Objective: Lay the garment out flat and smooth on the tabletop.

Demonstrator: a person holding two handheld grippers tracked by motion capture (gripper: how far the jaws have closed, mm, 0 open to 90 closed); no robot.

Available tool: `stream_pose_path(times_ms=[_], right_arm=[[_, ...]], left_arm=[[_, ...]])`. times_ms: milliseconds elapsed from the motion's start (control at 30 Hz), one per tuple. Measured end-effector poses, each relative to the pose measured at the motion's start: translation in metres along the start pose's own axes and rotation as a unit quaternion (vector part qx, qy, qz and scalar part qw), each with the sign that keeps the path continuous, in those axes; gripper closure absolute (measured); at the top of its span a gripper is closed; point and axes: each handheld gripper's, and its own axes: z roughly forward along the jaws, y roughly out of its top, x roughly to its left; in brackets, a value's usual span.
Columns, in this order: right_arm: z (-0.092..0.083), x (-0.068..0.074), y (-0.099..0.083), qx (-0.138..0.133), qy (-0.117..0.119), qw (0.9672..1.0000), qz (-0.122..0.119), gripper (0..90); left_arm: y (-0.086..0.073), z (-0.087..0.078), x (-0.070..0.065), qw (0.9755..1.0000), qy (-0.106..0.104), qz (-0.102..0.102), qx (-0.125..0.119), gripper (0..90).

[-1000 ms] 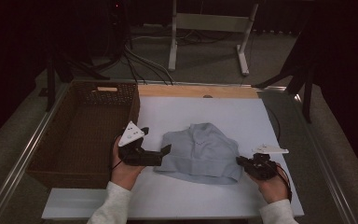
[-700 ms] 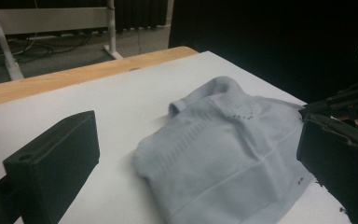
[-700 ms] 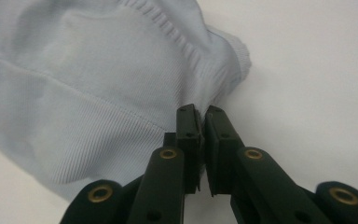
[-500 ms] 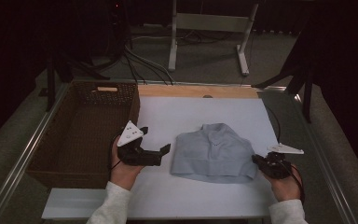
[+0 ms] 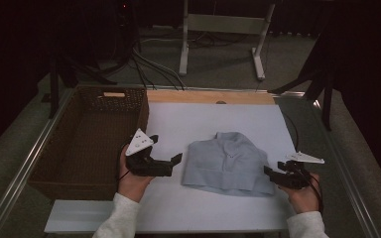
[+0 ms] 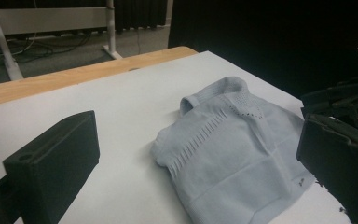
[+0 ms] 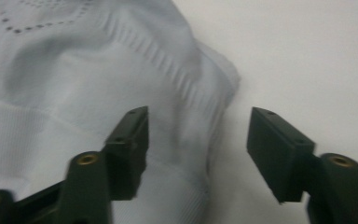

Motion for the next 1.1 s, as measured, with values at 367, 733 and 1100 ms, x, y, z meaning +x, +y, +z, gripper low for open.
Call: stream_pose_path(times_ms=[367, 733, 1100], right_arm=[[0.011, -0.018, -0.006, 0.007, -0.041, 0.9982, 0.043, 33.7], [0.025, -0.014, -0.008, 0.042, -0.025, 0.9982, 0.033, 51.6], [0.035, -0.006, -0.009, 0.062, -0.016, 0.9978, 0.016, 63.0]], left_arm=[[0.000, 0.001, -0.001, 1.0000, -0.001, 0.000, 0.001, 0.1], [-0.001, 0.002, -0.001, 1.0000, -0.002, 0.000, 0.003, 0.1], [-0.002, 0.004, -0.002, 1.0000, -0.003, 0.000, 0.006, 0.1]])
